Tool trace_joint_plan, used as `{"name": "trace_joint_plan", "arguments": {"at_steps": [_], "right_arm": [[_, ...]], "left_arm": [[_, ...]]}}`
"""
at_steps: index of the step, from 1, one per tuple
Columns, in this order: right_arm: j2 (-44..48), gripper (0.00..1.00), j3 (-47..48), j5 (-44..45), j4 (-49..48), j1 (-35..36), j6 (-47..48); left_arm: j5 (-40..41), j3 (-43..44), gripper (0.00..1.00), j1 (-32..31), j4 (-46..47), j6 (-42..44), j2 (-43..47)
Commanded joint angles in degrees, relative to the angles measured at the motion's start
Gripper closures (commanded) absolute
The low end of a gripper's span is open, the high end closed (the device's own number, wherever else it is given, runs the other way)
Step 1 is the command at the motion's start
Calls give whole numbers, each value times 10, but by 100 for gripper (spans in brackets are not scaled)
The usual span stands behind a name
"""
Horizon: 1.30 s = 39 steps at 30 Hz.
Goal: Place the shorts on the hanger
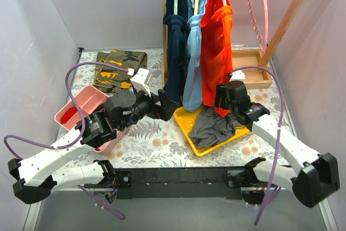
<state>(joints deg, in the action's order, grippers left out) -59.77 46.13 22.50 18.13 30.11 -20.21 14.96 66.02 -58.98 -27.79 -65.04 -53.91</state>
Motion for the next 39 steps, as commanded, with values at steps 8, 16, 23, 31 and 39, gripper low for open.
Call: {"name": "trace_joint_plan", "arguments": {"at_steps": [8,16,23,31,39], "right_arm": [[-191,37,116,-46,-175,-81,21],[-300,38,269,-111,-189,-131,39],[-355,38,317,-141,-182,-138,48],[-240,29,130,-195,-239,-137,12],[-45,26,-40,-243,-239,-133,-38]], "left_arm": [[9,6,16,4,5,4,5],[11,13,16,4,2,6,7],[8,8,16,4,5,4,4],[19,-21,13,4,15,-8,-1],[24,-70,5,7,32,-47,-12]]}}
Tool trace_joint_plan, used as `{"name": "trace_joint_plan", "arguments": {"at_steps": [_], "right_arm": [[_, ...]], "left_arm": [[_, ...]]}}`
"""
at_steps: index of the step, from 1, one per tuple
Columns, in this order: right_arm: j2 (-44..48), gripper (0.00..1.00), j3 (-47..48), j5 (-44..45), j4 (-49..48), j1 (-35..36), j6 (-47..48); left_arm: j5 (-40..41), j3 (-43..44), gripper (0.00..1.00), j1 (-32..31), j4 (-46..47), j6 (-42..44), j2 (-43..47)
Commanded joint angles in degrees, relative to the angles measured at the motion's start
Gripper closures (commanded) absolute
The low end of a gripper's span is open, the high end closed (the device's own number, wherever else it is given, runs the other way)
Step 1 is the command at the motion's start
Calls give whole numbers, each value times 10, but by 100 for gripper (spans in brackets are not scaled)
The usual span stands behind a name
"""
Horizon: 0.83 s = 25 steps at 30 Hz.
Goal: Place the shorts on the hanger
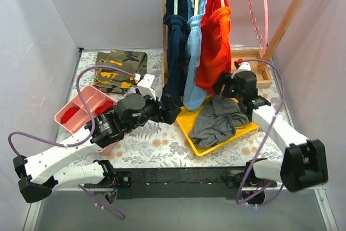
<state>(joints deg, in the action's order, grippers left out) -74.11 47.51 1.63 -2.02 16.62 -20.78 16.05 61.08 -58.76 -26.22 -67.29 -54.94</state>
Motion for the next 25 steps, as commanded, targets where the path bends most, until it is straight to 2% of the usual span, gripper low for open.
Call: {"name": "trace_joint_plan", "arguments": {"at_steps": [1,6,12,13,14,18,25], "right_arm": [[119,26,-68,-39,-34,3,-44],[270,24,-134,-46,40,8,-49],[411,21,-166,-94,154,10,-52],[425,20,-174,-103,163,10,-52],[446,14,-179,-116,180,10,-52],[466,10,-186,-123,225,10,-34],[460,8,-175,-110,232,10,-18]], "left_arm": [[13,-35,3,7,18,-36,-2],[9,-77,2,15,36,-73,-9],[-6,-120,2,17,57,-110,-35],[-2,-125,2,17,59,-118,-39],[0,-130,2,17,57,-126,-42],[19,-164,2,17,57,-152,-50],[45,-160,2,17,59,-151,-57]]}}
